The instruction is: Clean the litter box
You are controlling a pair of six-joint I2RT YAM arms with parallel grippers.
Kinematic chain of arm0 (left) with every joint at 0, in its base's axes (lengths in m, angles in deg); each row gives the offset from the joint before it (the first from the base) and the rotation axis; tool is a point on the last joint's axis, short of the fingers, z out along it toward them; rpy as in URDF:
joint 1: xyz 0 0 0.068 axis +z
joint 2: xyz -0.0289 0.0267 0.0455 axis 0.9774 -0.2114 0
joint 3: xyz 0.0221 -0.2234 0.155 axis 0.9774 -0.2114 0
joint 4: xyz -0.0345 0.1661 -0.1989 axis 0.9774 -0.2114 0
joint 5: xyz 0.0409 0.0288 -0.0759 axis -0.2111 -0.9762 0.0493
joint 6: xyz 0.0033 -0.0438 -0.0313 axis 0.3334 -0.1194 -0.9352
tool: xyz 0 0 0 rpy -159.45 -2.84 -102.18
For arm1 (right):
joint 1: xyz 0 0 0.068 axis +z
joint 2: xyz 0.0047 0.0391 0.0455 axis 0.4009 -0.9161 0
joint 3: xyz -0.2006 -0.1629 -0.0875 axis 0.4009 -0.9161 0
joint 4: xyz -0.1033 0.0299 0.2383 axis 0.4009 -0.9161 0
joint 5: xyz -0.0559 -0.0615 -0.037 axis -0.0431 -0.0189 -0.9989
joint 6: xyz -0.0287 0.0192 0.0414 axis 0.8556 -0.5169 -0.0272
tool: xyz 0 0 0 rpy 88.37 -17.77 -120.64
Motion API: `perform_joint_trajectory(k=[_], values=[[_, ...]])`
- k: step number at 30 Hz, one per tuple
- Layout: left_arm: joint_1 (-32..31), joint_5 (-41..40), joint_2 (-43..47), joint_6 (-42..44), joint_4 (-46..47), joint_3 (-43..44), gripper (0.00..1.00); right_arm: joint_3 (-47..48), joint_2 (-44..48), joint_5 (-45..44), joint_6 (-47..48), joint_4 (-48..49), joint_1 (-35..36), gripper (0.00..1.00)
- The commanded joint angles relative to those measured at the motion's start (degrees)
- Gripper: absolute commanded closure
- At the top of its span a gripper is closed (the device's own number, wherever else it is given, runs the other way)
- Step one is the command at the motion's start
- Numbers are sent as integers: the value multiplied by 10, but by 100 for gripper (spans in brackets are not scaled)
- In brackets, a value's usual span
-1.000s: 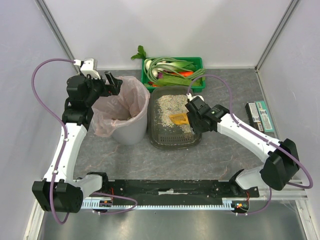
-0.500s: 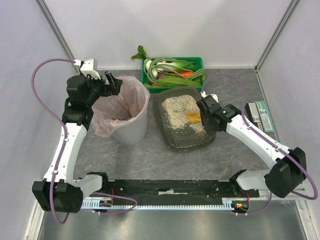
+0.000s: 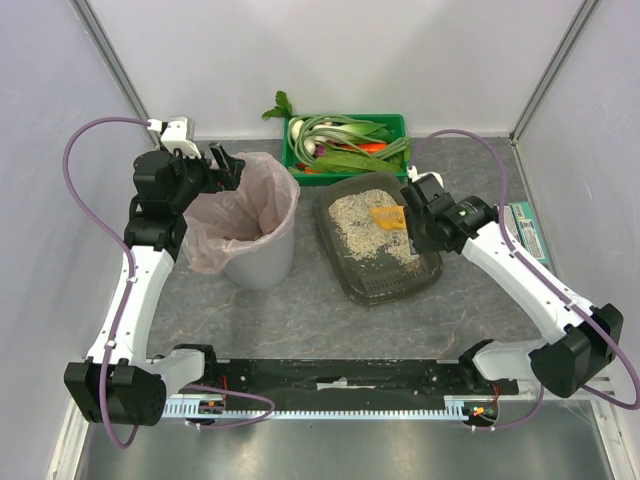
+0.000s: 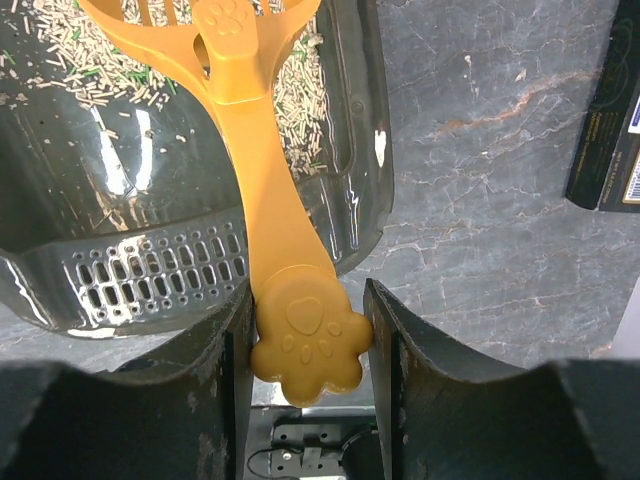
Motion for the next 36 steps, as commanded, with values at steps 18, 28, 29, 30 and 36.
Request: perform_joint_trajectory(k=[18, 28, 29, 30, 36], values=[[-6, 7, 21, -8, 7, 15, 8, 83, -118, -36, -12, -94, 7, 100], [-7, 11, 24, -13, 8, 15, 8, 87, -210, -57, -12, -15, 6, 100], [-7, 11, 22, -13, 8, 15, 8, 90, -217, -60, -10, -11, 6, 100], [-7, 11, 23, -12, 8, 15, 8, 92, -224, -61, -9, -6, 6, 100], [-7, 8, 23, -11, 8, 15, 8, 123, -274, -73, -4, 11, 6, 100]])
